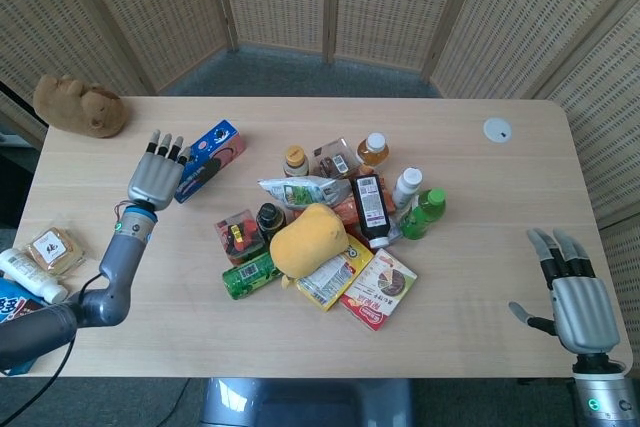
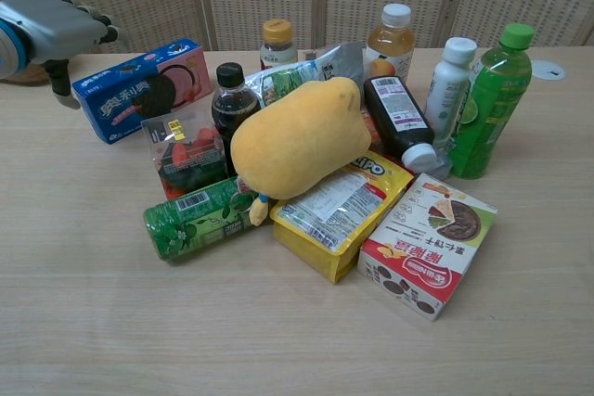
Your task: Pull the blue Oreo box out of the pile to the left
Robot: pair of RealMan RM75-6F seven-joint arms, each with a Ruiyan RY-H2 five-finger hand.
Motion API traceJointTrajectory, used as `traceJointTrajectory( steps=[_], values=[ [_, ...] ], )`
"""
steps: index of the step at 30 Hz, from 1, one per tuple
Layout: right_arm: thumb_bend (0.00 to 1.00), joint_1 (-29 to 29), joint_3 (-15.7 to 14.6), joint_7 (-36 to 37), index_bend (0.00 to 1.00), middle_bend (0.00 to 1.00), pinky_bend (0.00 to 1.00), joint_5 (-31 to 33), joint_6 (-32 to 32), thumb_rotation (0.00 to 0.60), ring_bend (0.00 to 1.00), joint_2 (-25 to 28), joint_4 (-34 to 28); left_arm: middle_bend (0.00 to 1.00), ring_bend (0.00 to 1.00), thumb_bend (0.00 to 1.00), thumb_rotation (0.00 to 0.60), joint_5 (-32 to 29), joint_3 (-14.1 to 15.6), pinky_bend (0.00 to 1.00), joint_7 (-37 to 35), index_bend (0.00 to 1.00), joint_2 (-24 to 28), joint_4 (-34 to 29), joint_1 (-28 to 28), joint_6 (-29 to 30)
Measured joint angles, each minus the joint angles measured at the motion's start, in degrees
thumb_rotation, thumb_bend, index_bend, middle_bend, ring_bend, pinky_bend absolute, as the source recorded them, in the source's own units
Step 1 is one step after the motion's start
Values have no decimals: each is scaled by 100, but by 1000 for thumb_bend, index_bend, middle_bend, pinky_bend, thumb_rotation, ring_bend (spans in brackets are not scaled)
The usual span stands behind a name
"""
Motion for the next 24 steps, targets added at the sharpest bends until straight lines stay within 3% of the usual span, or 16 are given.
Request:
traceJointTrajectory(
  steps=[6,11,17,24],
  values=[
    [0,-13,7,36,0,0,0,8,23,600,0,24,-11,0,0,0,600,-58,110,0,57,110,-493,494,-123,-34],
    [0,-17,12,59,0,0,0,21,26,600,0,36,-12,0,0,0,600,-102,252,0,95,110,-561,610,-88,-32],
    [0,-15,14,64,0,0,0,13,27,600,0,38,-23,0,0,0,600,-83,374,0,20,108,-226,211,64,2],
    [0,-9,0,54,0,0,0,-15,17,600,0,29,-55,0,0,0,600,-49,697,0,-46,107,606,-728,397,150]
  ],
)
